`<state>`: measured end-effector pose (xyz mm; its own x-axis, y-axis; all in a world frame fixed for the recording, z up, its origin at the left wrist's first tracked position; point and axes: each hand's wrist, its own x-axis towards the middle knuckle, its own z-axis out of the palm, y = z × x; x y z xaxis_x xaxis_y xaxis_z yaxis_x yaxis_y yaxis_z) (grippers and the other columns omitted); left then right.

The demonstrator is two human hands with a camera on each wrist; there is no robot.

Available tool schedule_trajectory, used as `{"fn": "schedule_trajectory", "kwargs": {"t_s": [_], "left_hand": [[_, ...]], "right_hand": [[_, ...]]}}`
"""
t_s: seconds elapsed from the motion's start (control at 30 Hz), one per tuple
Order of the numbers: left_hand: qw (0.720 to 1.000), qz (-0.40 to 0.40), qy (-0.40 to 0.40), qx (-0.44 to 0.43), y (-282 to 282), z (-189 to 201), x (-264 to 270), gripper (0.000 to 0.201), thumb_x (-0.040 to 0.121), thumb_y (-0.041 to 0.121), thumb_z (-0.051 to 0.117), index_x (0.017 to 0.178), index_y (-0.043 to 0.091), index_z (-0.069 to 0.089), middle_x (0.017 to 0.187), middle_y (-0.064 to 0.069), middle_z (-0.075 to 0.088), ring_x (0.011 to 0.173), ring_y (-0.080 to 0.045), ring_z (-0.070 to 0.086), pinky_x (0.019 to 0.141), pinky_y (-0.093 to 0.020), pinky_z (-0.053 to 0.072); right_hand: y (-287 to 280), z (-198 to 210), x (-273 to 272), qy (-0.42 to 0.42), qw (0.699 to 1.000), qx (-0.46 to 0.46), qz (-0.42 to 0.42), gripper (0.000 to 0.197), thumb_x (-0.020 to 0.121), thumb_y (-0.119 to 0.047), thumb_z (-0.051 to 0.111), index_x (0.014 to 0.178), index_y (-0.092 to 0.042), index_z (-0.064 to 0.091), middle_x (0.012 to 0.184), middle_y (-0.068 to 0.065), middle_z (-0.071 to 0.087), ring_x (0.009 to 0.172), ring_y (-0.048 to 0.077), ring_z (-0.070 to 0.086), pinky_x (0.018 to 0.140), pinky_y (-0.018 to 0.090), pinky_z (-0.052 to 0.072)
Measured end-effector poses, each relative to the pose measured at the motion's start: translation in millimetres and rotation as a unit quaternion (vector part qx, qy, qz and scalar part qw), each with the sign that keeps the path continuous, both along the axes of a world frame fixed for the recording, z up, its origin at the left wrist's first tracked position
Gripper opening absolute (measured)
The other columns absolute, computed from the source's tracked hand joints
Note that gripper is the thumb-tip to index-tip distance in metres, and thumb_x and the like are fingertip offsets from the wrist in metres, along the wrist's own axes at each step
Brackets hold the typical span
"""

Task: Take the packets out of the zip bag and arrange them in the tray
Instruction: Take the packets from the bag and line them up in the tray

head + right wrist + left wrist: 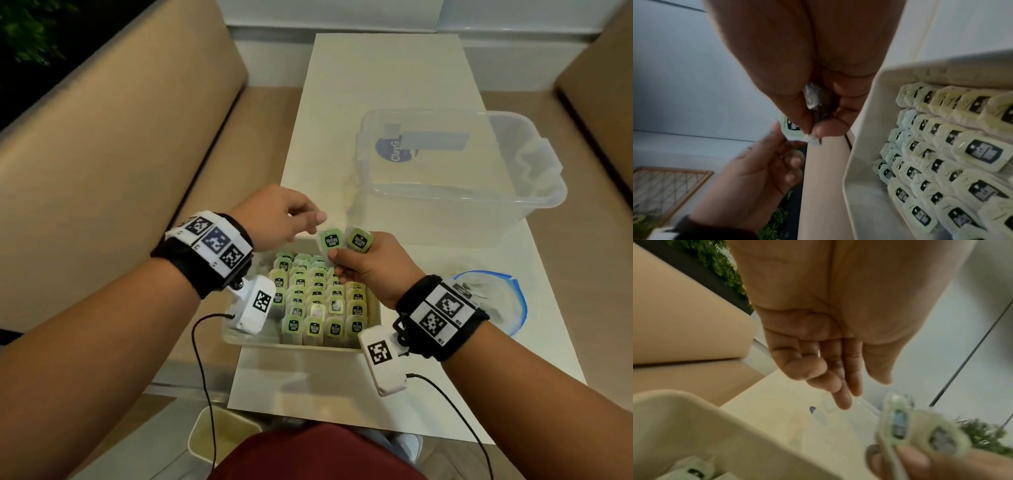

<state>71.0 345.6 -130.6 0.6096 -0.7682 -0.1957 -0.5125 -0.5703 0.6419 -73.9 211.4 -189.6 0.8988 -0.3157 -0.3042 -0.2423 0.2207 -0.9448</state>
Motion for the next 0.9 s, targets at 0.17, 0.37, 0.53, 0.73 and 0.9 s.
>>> {"fn": "schedule_trajectory", "kwargs": {"t_s": [0.17,0.37,0.53,0.73,0.9], "left_hand": [[0.996,-0.067,-0.062,0.02,6,11,-6,0.017,0.083,0.038,0.074,0.095,0.026,0.074,0.08,0.014,0.067,0.059,0.006,0.053,0.06,-0.013,0.038],[0.994,-0.07,-0.079,0.04,11,13,1,0.011,0.083,0.03,0.075,0.094,0.025,0.075,0.073,0.013,0.066,0.066,0.002,0.057,0.063,-0.017,0.042],[0.989,-0.083,-0.105,0.062,14,11,5,0.009,0.086,0.033,0.072,0.094,0.029,0.073,0.074,0.019,0.063,0.066,0.007,0.054,0.06,-0.014,0.036],[0.943,-0.102,-0.149,0.279,8,-14,13,0.012,0.08,0.033,0.077,0.088,0.025,0.072,0.087,0.009,0.07,0.073,-0.009,0.06,0.061,-0.024,0.043],[0.842,-0.24,-0.113,0.47,-2,-62,-5,0.024,0.084,0.025,0.075,0.106,0.017,0.072,0.105,0.004,0.071,0.086,-0.013,0.062,0.07,-0.023,0.048]], "right_hand": [[8,2,9,-0.006,1.0,-0.019,0.02,0.018,0.085,-0.002,0.073,0.094,0.012,0.066,0.075,0.022,0.065,0.058,0.02,0.06,0.056,0.027,0.053],[7,0,10,-0.003,0.999,-0.037,0.011,0.006,0.085,-0.002,0.073,0.082,-0.002,0.068,0.064,0.012,0.065,0.054,0.019,0.059,0.053,0.025,0.051],[6,-3,9,0.003,0.999,-0.042,-0.004,0.013,0.09,-0.011,0.07,0.088,0.002,0.069,0.067,0.015,0.066,0.053,0.019,0.057,0.053,0.025,0.048],[-3,-6,12,0.026,0.998,0.02,-0.053,0.016,0.093,0.001,0.044,0.105,-0.005,0.053,0.087,0.017,0.07,0.055,0.02,0.048,0.052,0.031,0.04],[-7,-6,12,0.022,0.999,-0.017,-0.038,0.018,0.094,0.002,0.046,0.109,-0.002,0.055,0.089,0.017,0.066,0.057,0.018,0.051,0.052,0.031,0.042]]}}
